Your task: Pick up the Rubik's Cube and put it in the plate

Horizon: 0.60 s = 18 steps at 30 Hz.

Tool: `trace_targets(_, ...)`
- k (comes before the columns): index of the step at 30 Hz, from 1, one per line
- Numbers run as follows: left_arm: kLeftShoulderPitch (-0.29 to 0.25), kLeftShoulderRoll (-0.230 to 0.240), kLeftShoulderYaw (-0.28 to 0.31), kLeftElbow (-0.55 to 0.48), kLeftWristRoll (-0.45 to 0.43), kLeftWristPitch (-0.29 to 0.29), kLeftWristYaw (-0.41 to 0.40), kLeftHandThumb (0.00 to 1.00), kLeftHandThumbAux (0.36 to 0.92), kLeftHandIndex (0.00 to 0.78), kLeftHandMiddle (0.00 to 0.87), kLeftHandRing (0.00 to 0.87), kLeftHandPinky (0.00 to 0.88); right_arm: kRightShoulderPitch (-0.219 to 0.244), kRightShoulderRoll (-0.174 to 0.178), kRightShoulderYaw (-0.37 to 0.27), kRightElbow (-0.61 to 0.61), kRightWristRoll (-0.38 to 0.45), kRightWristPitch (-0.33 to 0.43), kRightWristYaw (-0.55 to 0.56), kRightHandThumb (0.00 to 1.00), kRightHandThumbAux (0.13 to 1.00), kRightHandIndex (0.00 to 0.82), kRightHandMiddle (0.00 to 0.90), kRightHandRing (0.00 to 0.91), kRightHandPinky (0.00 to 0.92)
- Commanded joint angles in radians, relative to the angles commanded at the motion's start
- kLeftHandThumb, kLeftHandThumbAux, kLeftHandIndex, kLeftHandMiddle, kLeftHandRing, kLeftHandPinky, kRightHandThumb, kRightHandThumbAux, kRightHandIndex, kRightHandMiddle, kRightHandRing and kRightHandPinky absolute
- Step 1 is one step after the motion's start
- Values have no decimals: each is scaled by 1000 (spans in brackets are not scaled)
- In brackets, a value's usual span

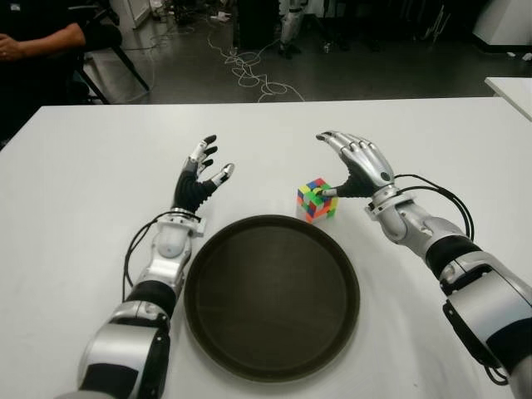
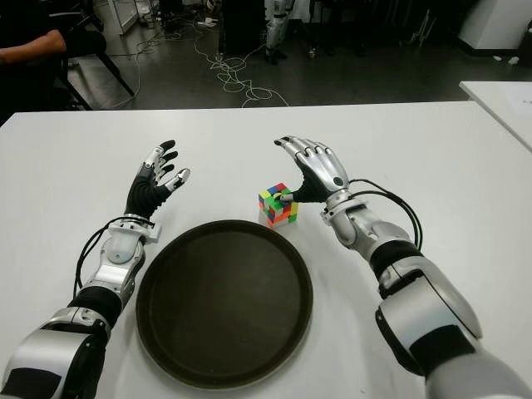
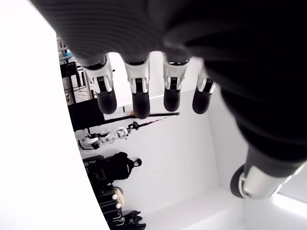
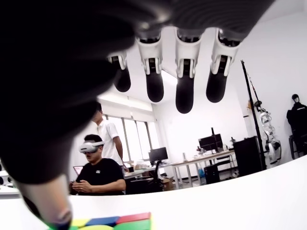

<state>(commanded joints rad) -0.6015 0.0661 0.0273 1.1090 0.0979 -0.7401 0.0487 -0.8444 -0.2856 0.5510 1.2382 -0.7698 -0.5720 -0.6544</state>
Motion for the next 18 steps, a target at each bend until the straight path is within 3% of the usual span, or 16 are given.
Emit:
trace_targets(4, -4, 1, 2, 5, -4, 0, -7, 60, 615, 46, 85, 62, 75, 7, 13, -30, 4, 36, -15, 10, 0, 757, 138, 165, 195, 214)
trace_targets(7, -8, 3, 3, 10, -6, -1, -16, 57, 606, 47, 87, 65, 80, 27, 47, -131, 9, 168, -90, 96, 0, 734, 157, 174, 196, 208)
trace_targets(11, -10, 5, 4, 14, -6, -1, -18, 54, 603, 50, 90, 68, 83, 36, 63, -189, 11, 245, -125, 164, 0, 724, 174, 188, 204, 225)
trace_targets(15, -13, 10, -1, 18, 6, -2, -6, 56, 623, 55, 92, 78, 90, 59, 129, -372, 14, 498, -156, 407, 0, 698, 181, 212, 233, 284)
trace_targets(18, -14, 11, -3, 18, 12, -2, -1, 53, 625, 54, 90, 78, 86, 63, 155, -444, 9, 596, -133, 521, 0, 671, 179, 227, 258, 321)
